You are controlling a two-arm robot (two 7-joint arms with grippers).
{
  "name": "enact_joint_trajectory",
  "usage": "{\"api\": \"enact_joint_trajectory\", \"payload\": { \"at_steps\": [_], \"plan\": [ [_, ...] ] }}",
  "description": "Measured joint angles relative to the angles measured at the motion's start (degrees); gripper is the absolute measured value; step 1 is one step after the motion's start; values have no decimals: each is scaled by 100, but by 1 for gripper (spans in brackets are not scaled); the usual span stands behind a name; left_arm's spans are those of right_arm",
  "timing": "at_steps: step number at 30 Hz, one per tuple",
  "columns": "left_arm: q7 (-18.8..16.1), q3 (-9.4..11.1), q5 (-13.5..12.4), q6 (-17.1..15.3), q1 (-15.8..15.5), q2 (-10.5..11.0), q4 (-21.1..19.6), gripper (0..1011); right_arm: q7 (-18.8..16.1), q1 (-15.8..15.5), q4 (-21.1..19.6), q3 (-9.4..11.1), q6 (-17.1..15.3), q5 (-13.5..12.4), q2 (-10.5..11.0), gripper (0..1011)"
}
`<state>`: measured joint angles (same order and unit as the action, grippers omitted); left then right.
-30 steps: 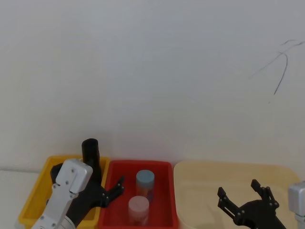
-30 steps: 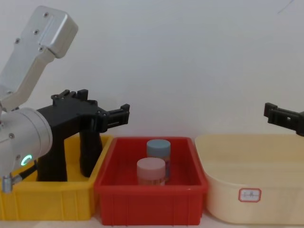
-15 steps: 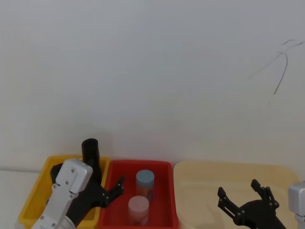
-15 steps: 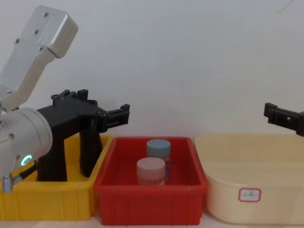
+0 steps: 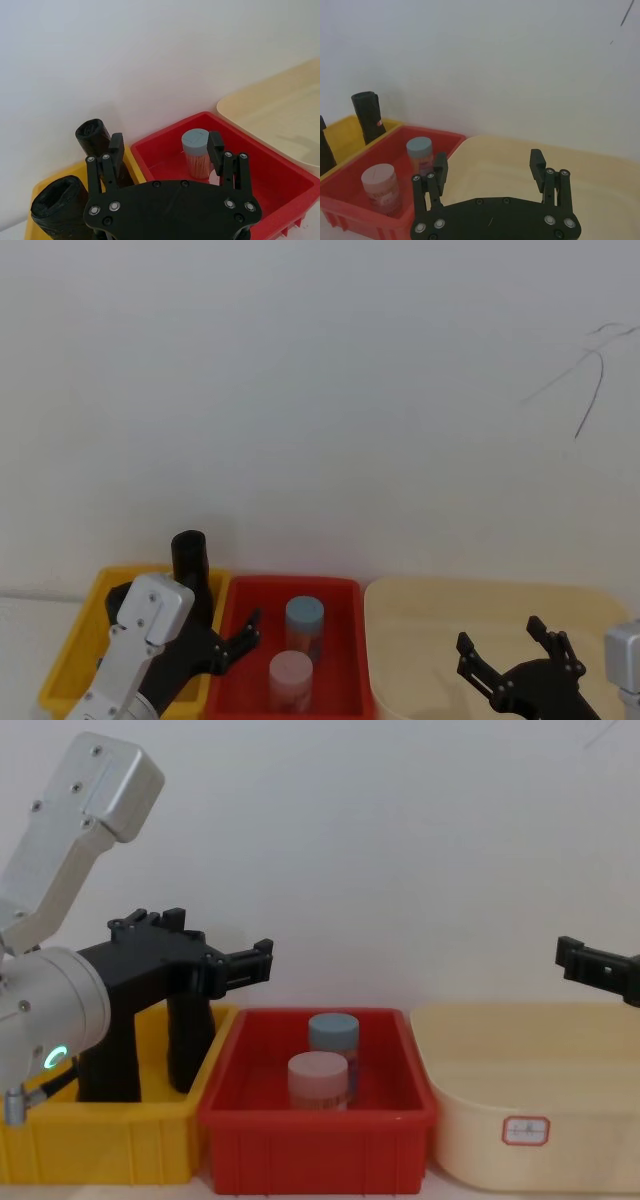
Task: Pick up the garbage bag with the one hand and transfer it to the other hand.
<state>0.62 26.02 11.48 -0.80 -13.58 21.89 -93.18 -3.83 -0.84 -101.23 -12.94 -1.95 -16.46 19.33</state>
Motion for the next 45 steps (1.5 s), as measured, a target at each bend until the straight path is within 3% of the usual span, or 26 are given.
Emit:
{"api": "enact_joint_trajectory", "payload": {
  "at_steps": [7,13,24,31,45],
  "plan": [
    [35,-11,-5,17,15,21,-17,1001,0,0,0,0,0,0,0,1000],
    [173,-120,65,61,127,162,-96,1001,0,0,0,0,0,0,0,1000],
    [525,-583,471,87,466,622,-177,1001,0,0,0,0,0,0,0,1000],
    [722,-800,679,23,520,791,-53,1001,0,0,0,0,0,0,0,1000],
    [915,-1002,831,-127,435,871,204,1001,0,0,0,0,0,0,0,1000]
  ]
}}
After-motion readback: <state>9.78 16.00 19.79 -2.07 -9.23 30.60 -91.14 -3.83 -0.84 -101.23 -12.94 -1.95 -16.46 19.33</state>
